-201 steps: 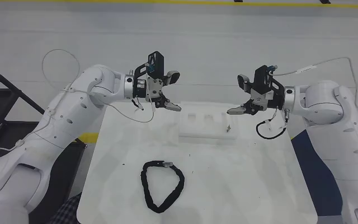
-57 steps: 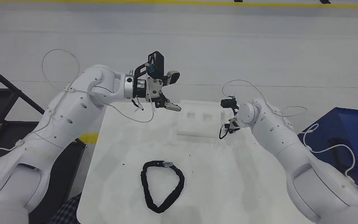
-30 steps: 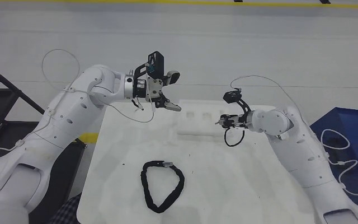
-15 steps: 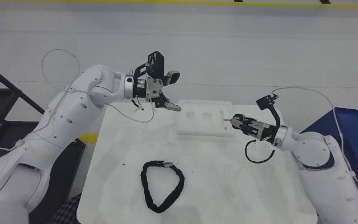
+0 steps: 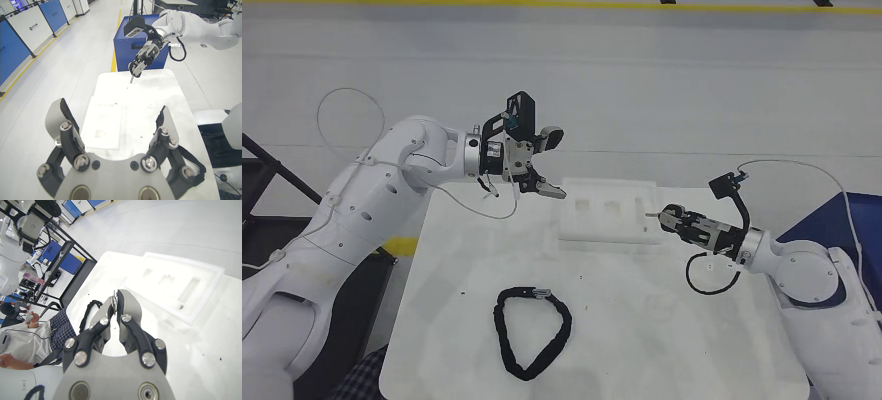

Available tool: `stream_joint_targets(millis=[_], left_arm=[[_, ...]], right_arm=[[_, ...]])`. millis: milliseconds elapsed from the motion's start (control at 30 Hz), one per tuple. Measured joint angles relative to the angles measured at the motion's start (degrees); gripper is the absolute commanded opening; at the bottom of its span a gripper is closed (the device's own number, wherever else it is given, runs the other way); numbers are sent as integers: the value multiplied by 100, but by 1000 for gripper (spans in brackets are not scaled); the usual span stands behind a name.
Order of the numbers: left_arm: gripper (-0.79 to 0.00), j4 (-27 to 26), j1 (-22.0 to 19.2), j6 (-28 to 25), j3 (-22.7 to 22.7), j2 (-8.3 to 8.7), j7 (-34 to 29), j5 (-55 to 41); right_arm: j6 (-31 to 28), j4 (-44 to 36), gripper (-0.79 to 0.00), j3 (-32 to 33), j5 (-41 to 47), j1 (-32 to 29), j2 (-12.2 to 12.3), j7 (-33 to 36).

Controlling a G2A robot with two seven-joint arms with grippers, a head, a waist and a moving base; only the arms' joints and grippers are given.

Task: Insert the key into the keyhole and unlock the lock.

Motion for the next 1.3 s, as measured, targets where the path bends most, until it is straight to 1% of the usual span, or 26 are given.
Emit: stream_joint_targets(millis=[100,167,267,400,567,733,867,1033,1300], left_arm=[[0,-9,14,22,-5,1,-11,22],[0,-50,114,145,-43,8,-23,148],[0,4,313,77,-117,35,46,281],[0,-49,540,278,-156,71,-114,974],[0,-62,954,-4,-163,121,90,1532],[0,-15,1198,0,-46,167,186,1933],[0,35,1234,0,163,195,227,2061],[0,82,1151,0,531,243,266,2102],[0,102,850,0,1472,312,317,2157]], right_arm=[[0,0,-785,0,0,0,0,0],[0,0,-785,0,0,0,0,0],[0,0,-785,0,0,0,0,0],[0,0,-785,0,0,0,0,0],[0,0,-785,0,0,0,0,0],[0,0,-785,0,0,0,0,0],[0,0,-785,0,0,0,0,0],[0,0,-785,0,0,0,0,0],[0,0,-785,0,0,0,0,0]])
